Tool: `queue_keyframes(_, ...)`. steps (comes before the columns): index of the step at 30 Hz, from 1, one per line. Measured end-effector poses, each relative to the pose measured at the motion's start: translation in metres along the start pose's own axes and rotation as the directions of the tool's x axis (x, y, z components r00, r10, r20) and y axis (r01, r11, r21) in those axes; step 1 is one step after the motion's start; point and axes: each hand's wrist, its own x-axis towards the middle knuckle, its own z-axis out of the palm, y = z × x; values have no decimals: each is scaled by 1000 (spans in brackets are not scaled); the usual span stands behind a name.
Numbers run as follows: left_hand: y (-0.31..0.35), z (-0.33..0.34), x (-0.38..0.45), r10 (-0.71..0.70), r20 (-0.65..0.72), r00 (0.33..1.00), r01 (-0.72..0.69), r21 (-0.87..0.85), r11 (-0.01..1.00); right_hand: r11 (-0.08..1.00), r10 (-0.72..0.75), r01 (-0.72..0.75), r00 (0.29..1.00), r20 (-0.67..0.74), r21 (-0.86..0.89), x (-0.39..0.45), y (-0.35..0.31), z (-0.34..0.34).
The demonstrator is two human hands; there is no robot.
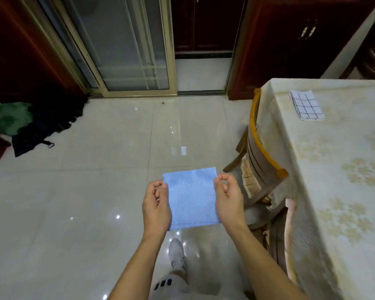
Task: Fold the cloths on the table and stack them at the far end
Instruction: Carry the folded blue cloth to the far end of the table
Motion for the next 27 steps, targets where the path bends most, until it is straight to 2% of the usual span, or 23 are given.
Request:
queue_keyframes(10, 35, -28, 123, 0, 17, 1000, 1, -45, 999, 999, -42, 41, 999, 6, 13, 74, -55, 88)
queue_keyframes(21, 44, -9, 190, 2, 28, 1000, -2, -11, 1000, 1000, -7, 7, 999, 32, 2, 136, -69, 116)
queue_keyframes(27, 58, 31, 240, -2, 30, 1000, 2, -4, 1000, 999, -1, 1, 1000, 19, 37, 203, -74, 118)
